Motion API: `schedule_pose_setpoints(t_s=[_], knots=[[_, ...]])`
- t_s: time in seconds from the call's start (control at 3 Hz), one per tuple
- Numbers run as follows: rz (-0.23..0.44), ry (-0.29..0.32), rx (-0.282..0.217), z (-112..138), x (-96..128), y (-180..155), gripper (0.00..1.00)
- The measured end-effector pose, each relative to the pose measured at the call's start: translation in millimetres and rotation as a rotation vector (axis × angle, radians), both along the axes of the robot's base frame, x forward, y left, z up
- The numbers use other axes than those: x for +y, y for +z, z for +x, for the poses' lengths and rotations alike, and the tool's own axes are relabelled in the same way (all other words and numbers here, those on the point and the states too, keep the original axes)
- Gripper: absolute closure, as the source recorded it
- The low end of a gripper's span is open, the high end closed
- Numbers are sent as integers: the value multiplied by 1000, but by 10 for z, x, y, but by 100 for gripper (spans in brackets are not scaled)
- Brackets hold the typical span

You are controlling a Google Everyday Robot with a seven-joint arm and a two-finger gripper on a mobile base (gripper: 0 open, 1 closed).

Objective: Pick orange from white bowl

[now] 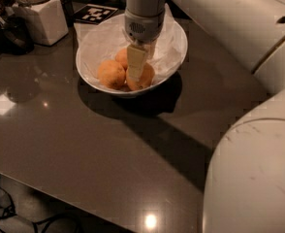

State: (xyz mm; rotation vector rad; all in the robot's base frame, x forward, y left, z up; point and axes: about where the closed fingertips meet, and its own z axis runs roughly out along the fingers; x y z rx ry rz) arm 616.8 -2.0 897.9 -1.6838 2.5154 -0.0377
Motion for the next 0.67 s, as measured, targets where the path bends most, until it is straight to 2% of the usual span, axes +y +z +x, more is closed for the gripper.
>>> schedule_pose_setpoints(t_s=[0.67], knots=[[-30,20,27,-19,-35,-192,35]])
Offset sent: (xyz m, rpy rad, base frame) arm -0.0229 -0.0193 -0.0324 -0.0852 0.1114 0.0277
